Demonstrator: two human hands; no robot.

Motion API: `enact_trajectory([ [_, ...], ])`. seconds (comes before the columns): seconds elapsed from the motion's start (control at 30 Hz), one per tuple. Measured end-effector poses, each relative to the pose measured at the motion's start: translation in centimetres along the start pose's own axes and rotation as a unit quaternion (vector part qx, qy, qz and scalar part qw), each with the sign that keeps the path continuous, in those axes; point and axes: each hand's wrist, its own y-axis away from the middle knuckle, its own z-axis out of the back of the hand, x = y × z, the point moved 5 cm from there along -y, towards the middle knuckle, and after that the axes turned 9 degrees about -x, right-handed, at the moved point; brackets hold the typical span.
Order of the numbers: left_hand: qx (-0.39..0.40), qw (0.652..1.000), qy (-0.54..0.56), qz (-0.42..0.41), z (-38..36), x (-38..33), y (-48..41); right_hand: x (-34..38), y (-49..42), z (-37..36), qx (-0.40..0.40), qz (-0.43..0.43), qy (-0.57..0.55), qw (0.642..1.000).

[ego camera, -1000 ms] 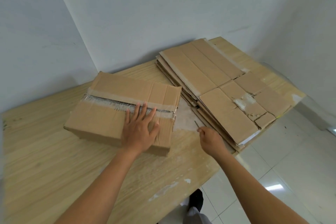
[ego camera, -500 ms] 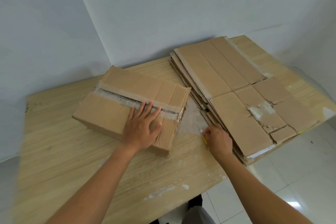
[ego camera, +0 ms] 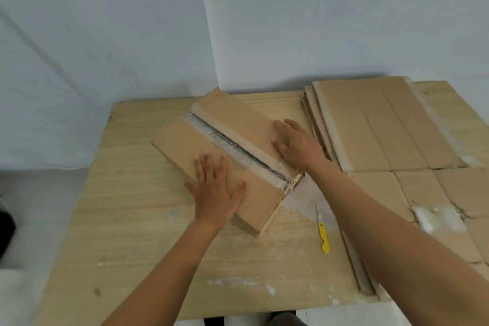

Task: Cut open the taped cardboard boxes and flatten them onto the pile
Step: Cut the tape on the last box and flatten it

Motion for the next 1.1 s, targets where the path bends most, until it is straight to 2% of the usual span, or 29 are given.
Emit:
enact_trajectory([
  [0.07, 0.031, 0.999, 0.016, 0.017, 0.1, 0.1, -0.4, 0.1, 0.1, -1.1, 0.037, 0.013, 0.043, 0.998],
  [0.13, 0.03, 0.999, 0.01, 0.009, 0.5, 0.5, -1.0, 0.1, 0.6, -1.3, 0.044, 0.009, 0.06, 0.997],
  [0.27, 0.009, 0.999, -0.006, -0.051, 1.9, 3.6, -2.6, 1.3, 3.4, -1.8, 0.079, -0.015, 0.031, 0.996],
  [0.37, 0.022, 0.994, -0.014, -0.102, 2.9, 5.5, -3.8, 3.0, 6.4, -3.2, 0.054, -0.061, -0.06, 0.995],
  [0.6, 0.045, 0.986, -0.06, -0.149, 4.4, 7.3, -4.8, 7.9, 11.9, -5.6, -0.018, -0.137, -0.076, 0.988],
  [0.8, 0.021, 0.986, -0.093, -0.138, 4.1, 7.4, -2.6, 10.4, 11.0, -4.6, -0.082, -0.173, -0.004, 0.981],
  [1.03, 0.021, 0.983, -0.109, -0.149, 4.0, 7.6, -2.2, 13.0, 6.9, -6.7, 0.006, -0.185, 0.108, 0.977],
  [1.1, 0.016, 0.983, -0.103, -0.151, 3.9, 7.5, -2.2, 13.3, 6.5, -6.6, 0.016, -0.189, 0.109, 0.976],
])
